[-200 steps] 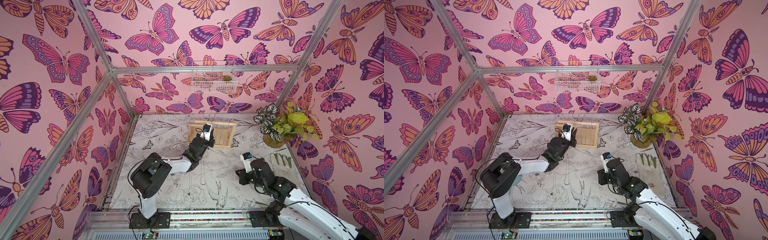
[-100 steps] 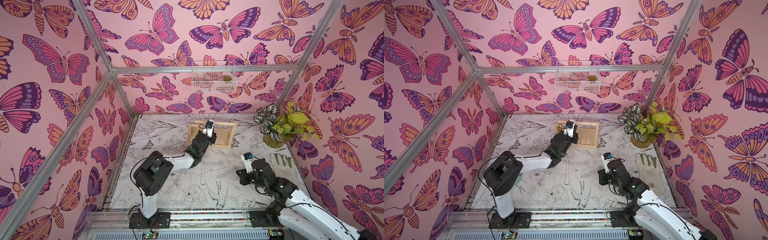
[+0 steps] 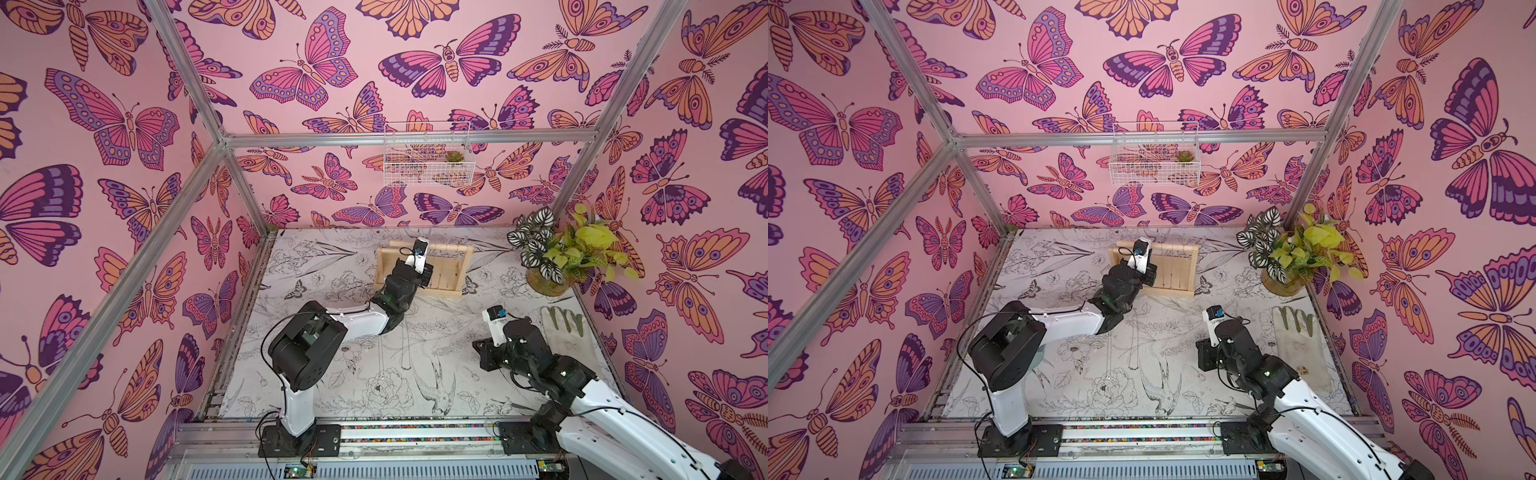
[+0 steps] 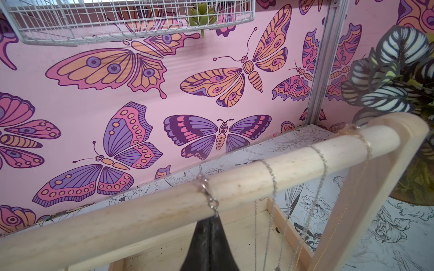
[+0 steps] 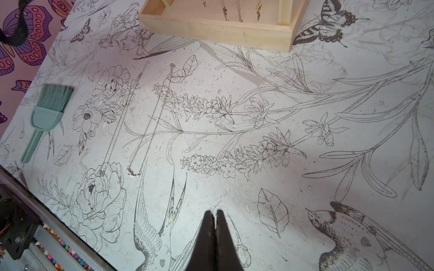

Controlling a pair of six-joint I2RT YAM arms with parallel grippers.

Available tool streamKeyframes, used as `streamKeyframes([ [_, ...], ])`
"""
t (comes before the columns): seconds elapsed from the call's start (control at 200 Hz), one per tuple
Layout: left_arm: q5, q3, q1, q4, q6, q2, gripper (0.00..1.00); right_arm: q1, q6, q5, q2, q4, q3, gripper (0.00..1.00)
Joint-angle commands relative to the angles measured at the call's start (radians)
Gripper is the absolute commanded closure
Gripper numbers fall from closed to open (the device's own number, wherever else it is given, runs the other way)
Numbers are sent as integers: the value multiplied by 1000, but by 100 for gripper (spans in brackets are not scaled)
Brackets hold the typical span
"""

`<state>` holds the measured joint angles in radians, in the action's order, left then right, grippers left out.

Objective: Take the necklace off the jewelry display stand
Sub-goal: Take off the necklace from the stand.

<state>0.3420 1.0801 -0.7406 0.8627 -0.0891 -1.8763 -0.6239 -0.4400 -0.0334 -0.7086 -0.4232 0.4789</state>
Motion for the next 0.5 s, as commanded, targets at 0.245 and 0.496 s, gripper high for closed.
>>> streamKeyframes([
  [0.245, 24, -77, 48, -7, -12, 76, 100, 3, 10, 6, -13, 11, 18, 100],
  [0.496, 6, -100, 66, -17, -6, 109, 100, 3, 12, -1, -25, 22, 18, 100],
])
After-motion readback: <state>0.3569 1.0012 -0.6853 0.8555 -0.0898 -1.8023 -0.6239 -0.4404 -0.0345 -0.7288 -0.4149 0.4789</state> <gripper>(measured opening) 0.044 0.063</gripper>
